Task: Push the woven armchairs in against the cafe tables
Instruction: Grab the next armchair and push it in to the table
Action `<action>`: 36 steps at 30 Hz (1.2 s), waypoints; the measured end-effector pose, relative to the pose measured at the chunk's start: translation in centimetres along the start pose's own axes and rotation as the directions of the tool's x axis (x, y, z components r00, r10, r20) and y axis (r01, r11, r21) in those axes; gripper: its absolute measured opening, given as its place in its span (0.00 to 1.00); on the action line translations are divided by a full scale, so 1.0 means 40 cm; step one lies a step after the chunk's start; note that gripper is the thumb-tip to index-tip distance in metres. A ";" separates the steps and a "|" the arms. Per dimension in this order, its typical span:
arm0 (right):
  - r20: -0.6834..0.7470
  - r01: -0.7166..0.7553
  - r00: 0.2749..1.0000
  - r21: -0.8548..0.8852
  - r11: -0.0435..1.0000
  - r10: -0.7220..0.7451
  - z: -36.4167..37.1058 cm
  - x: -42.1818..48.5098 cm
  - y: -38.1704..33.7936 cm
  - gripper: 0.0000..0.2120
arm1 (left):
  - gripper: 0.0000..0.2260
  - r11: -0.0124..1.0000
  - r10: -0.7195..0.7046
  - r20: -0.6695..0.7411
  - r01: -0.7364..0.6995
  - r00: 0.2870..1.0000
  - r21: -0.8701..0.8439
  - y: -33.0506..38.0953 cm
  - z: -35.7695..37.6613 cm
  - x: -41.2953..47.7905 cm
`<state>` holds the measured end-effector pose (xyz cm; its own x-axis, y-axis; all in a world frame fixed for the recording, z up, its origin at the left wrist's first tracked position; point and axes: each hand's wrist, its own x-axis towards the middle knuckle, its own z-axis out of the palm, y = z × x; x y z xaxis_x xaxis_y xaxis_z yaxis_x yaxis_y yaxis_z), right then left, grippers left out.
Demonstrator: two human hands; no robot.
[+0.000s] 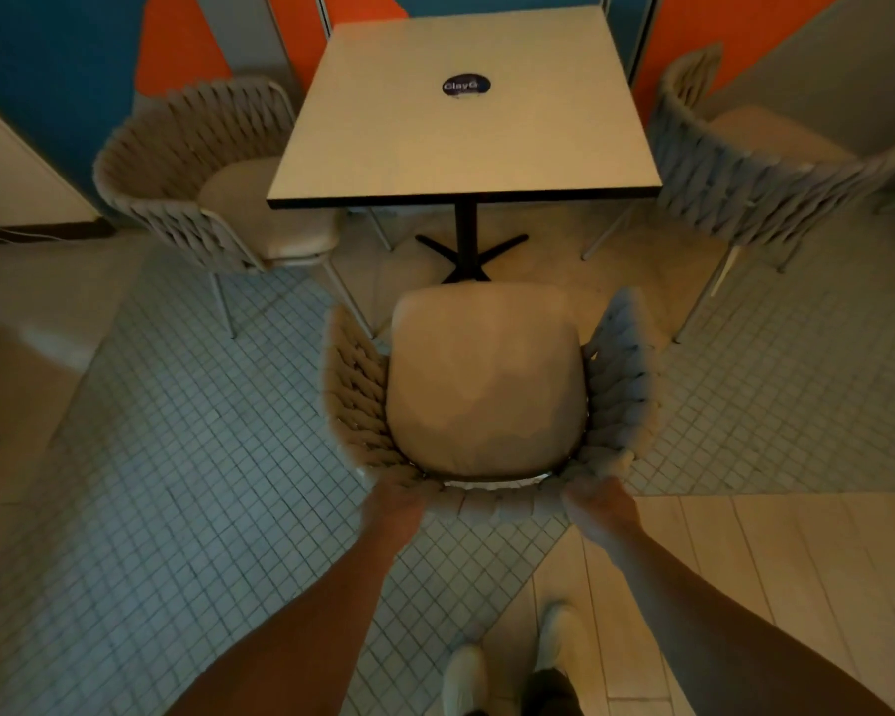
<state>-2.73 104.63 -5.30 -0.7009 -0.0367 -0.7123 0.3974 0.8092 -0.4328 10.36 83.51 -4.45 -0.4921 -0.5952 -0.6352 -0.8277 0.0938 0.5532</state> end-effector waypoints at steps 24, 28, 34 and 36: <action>0.285 0.433 0.901 -0.526 0.732 -0.328 -0.132 -0.287 0.061 0.26 | 0.22 0.510 0.162 0.567 -0.561 0.808 0.652 0.079 -0.008 -0.202; 0.273 0.415 0.909 -0.524 0.744 -0.315 -0.174 -0.252 0.100 0.27 | 0.17 0.467 0.228 0.593 -0.622 0.772 0.629 0.141 0.016 -0.198; 0.215 0.374 0.927 -0.455 0.808 -0.308 -0.300 -0.176 0.151 0.25 | 0.14 0.394 0.230 0.617 -0.652 0.752 0.648 0.291 0.127 -0.202; 0.190 0.364 0.931 -0.430 0.826 -0.312 -0.365 -0.136 0.176 0.25 | 0.14 0.377 0.224 0.629 -0.661 0.745 0.648 0.357 0.194 -0.207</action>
<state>-4.76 119.08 3.60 -0.6637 -0.3978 -0.6334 -0.1820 0.9073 -0.3791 0.52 95.97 4.51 -0.7214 0.0796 -0.6880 -0.1620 0.9464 0.2793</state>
